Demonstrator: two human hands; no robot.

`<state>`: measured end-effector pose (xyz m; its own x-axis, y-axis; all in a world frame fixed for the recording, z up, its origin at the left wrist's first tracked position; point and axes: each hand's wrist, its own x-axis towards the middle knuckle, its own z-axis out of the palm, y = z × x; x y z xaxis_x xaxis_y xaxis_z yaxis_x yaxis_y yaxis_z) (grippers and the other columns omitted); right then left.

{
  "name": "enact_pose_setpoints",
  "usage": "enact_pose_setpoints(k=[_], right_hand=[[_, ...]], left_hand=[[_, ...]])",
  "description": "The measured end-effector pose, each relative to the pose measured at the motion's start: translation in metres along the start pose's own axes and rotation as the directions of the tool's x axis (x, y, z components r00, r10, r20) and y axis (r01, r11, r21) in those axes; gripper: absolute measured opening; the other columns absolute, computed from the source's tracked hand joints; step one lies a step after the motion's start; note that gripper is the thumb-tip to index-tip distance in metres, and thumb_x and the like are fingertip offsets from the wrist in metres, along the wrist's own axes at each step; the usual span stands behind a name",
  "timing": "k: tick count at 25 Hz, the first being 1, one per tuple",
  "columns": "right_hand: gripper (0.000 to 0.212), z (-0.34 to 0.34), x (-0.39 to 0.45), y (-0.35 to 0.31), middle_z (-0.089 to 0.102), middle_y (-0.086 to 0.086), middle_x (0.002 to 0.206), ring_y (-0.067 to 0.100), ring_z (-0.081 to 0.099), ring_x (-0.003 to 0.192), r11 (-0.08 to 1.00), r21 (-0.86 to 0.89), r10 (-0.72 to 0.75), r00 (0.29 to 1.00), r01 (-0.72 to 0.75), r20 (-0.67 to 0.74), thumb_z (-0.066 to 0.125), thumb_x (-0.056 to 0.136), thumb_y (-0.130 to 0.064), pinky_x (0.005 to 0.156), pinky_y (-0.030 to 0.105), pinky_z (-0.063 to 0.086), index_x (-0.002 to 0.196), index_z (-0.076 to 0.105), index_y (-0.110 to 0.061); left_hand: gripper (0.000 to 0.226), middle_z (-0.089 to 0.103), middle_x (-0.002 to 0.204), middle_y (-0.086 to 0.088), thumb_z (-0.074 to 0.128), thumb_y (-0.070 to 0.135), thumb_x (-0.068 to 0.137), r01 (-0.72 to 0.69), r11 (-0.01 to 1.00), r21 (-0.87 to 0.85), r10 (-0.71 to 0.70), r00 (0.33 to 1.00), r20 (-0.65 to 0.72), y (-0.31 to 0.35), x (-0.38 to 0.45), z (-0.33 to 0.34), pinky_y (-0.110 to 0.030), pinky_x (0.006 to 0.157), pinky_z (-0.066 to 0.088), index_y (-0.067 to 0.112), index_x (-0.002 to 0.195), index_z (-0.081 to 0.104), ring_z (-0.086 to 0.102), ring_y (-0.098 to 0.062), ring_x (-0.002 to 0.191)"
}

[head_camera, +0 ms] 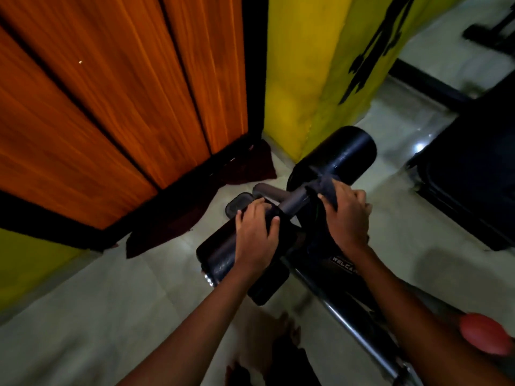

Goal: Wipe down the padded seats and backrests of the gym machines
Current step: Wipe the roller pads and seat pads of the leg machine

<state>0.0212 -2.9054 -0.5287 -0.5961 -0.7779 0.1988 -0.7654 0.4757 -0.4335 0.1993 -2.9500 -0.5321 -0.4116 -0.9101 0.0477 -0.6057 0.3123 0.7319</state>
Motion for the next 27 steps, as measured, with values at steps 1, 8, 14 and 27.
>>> enact_pose_setpoints(k=[1, 8, 14, 27], right_hand=[[0.041, -0.006, 0.010, 0.010, 0.061, 0.008, 0.125, 0.036, 0.049, 0.105, 1.000, -0.004, 0.014, 1.000, -0.014, 0.001, 0.059, 0.092, -0.031, 0.083, 0.047, 0.035, 0.125, 0.057, -0.008], [0.049, 0.012, 0.068, 0.047, 0.053, -0.002, 0.137, 0.035, 0.046, 0.113, 0.999, 0.006, 0.038, 0.999, -0.038, -0.008, 0.051, 0.090, -0.039, 0.087, 0.048, 0.034, 0.134, 0.053, -0.019], [0.048, 0.050, 0.089, 0.050, 0.043, -0.005, 0.147, 0.033, 0.032, 0.138, 0.998, 0.039, 0.052, 0.998, -0.054, 0.045, 0.046, 0.091, -0.036, 0.100, 0.064, 0.026, 0.137, 0.049, -0.022], [0.053, 0.058, 0.133, 0.086, 0.049, -0.005, 0.142, 0.025, 0.028, 0.138, 0.983, -0.005, -0.185, 0.982, 0.186, 0.040, 0.043, 0.088, -0.050, 0.106, 0.060, 0.019, 0.134, 0.051, -0.025]], left_hand=[[0.034, 0.053, 0.125, -0.004, 0.043, 0.032, 0.089, -0.013, 1.000, -0.004, 0.013, 1.000, 0.021, 0.008, 0.014, 0.008, -0.050, 0.111, 0.023, 0.010, 0.113, 0.055, 0.044, -0.020, 0.124], [0.040, 0.039, 0.146, -0.005, 0.043, 0.024, 0.099, 0.105, 0.994, -0.004, -0.104, 0.988, 0.117, 0.044, 0.100, 0.084, -0.043, 0.116, 0.013, 0.009, 0.137, 0.042, 0.031, -0.020, 0.137], [0.045, 0.028, 0.154, -0.004, 0.031, 0.023, 0.103, 0.379, 0.893, -0.244, -0.381, 0.924, 0.041, 0.052, 0.151, 0.143, -0.041, 0.118, 0.012, 0.011, 0.146, 0.031, 0.023, -0.018, 0.143], [0.053, 0.054, 0.132, -0.011, 0.025, 0.030, 0.092, 0.347, 0.909, -0.229, -0.399, 0.884, -0.244, 0.057, 0.170, 0.182, -0.043, 0.110, 0.026, 0.006, 0.127, 0.057, 0.045, -0.025, 0.126]])
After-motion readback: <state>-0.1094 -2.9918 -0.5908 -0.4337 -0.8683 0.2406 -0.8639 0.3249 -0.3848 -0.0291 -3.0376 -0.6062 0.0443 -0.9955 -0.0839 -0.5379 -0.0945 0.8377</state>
